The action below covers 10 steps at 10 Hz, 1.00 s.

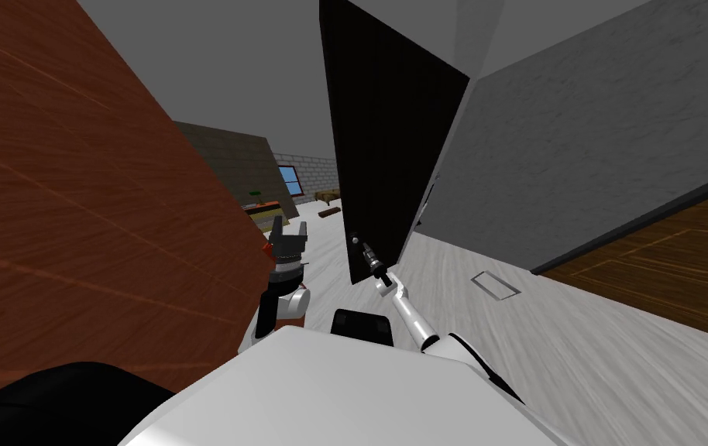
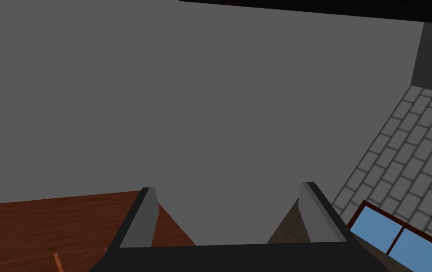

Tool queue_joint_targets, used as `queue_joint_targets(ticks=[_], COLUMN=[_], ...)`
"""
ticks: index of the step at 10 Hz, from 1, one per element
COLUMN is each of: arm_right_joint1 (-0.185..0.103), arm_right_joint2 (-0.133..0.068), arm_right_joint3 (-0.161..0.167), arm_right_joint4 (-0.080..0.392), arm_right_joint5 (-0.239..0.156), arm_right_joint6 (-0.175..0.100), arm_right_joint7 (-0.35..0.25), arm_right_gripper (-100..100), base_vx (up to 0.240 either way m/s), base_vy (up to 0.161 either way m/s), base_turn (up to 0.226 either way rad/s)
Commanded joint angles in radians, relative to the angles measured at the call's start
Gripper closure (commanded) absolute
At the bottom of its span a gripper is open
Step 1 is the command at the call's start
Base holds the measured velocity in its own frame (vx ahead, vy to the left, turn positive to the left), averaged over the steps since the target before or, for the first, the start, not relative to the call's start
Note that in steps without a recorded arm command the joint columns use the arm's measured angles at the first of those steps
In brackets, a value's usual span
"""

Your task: Push the door open

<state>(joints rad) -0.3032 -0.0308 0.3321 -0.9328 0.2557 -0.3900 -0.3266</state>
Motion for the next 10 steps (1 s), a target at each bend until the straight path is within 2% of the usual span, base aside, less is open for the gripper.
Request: queue_joint_targets(ticks=[1, 3, 5, 6, 7, 10], arm_right_joint1=[0.001, -0.001, -0.002, -0.007, -0.007, -0.007], arm_right_joint2=[-0.003, 0.011, 0.037, 0.029, 0.029, 0.029], arm_right_joint3=[-0.003, -0.01, -0.015, -0.016, -0.016, -0.016], arm_right_joint4=[-0.003, 0.001, 0.005, 0.013, 0.013, 0.013], arm_right_joint5=[-0.001, -0.002, -0.004, -0.004, -0.004, -0.004], arm_right_joint6=[0.0, -0.003, -0.006, -0.009, -0.009, -0.009], arm_right_joint7=[0.004, 0.01, 0.015, 0.013, 0.013, 0.013], arm_right_gripper=[-100, -100, -100, -100, 100, 100], base_vx=[0.191, 0.209, 0.174, 0.076, -0.009, -0.021], base_vy=[0.168, 0.117, 0.094, 0.036, -0.004, -0.012], base_turn=[0.025, 0.023, 0.019, 0.002, -0.004, 0.001])
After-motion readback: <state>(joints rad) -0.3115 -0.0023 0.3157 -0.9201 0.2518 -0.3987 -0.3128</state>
